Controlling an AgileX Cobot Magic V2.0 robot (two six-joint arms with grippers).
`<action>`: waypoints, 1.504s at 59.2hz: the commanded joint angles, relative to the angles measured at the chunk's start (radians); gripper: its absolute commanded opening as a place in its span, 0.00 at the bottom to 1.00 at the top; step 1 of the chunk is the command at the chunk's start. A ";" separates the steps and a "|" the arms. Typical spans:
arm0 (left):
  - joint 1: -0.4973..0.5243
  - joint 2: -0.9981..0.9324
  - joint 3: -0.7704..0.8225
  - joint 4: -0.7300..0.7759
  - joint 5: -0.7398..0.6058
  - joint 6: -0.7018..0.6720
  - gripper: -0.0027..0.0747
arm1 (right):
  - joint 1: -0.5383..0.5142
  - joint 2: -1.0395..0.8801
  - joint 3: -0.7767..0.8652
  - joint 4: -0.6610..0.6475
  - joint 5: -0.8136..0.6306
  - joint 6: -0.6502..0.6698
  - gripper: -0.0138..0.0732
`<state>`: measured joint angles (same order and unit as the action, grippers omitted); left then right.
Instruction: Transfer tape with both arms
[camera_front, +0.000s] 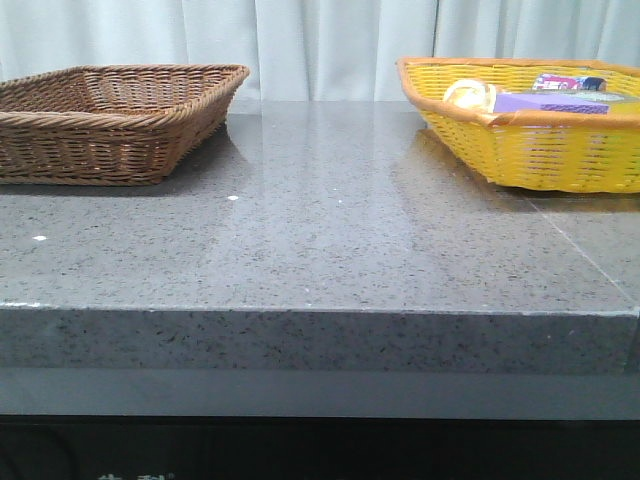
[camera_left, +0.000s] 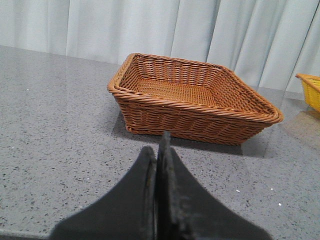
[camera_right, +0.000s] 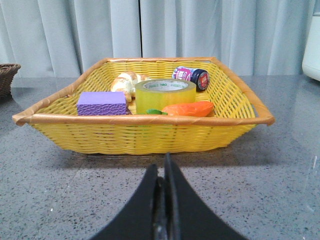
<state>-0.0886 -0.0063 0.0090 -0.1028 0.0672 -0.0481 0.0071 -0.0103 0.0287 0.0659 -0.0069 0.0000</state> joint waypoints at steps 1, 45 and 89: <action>0.003 -0.018 0.039 -0.002 -0.085 -0.006 0.01 | -0.004 -0.027 -0.027 -0.011 -0.087 0.000 0.08; 0.003 -0.018 0.039 -0.002 -0.106 -0.006 0.01 | -0.004 -0.027 -0.027 -0.011 -0.089 0.000 0.08; 0.003 0.233 -0.677 0.042 0.389 0.034 0.01 | -0.004 0.203 -0.632 -0.011 0.460 -0.012 0.08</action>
<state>-0.0886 0.1455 -0.5603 -0.0623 0.4373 -0.0231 0.0071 0.1096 -0.5014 0.0659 0.4499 0.0000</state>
